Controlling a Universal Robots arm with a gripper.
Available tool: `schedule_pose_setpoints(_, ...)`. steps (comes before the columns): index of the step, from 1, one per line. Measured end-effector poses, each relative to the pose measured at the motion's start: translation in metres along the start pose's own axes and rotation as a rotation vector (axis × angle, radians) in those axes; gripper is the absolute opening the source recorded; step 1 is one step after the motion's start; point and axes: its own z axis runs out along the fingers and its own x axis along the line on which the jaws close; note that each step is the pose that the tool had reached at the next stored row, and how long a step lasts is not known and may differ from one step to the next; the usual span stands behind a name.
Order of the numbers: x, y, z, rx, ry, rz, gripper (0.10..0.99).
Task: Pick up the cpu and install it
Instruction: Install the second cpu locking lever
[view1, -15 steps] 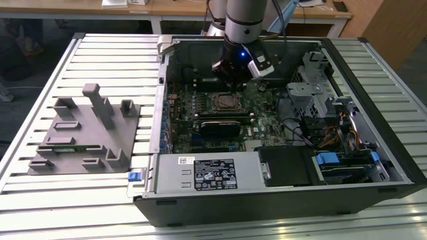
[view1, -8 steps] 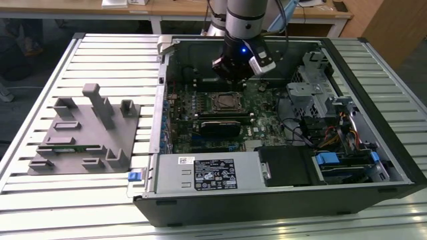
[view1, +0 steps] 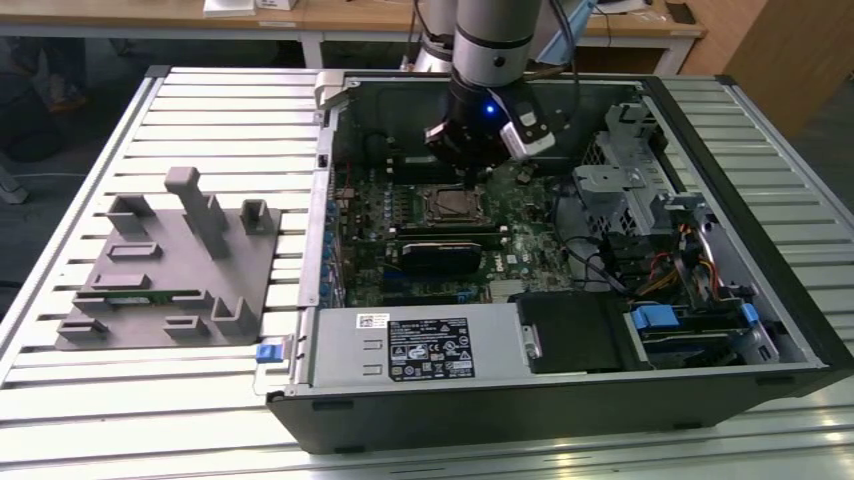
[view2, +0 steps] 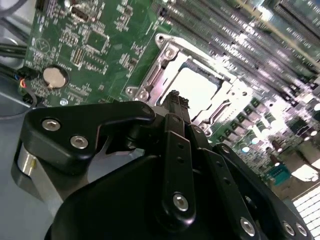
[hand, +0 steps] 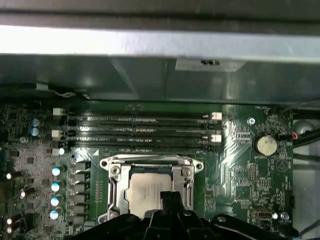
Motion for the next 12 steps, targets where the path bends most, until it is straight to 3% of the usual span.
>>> schedule_pose_setpoints(7,0.0000,-0.0080,-0.0014,0.000,0.0001,0.000,0.106)
schedule_pose_setpoints(12,-0.0001,-0.0084,-0.0107,0.000,0.0000,0.000,0.106)
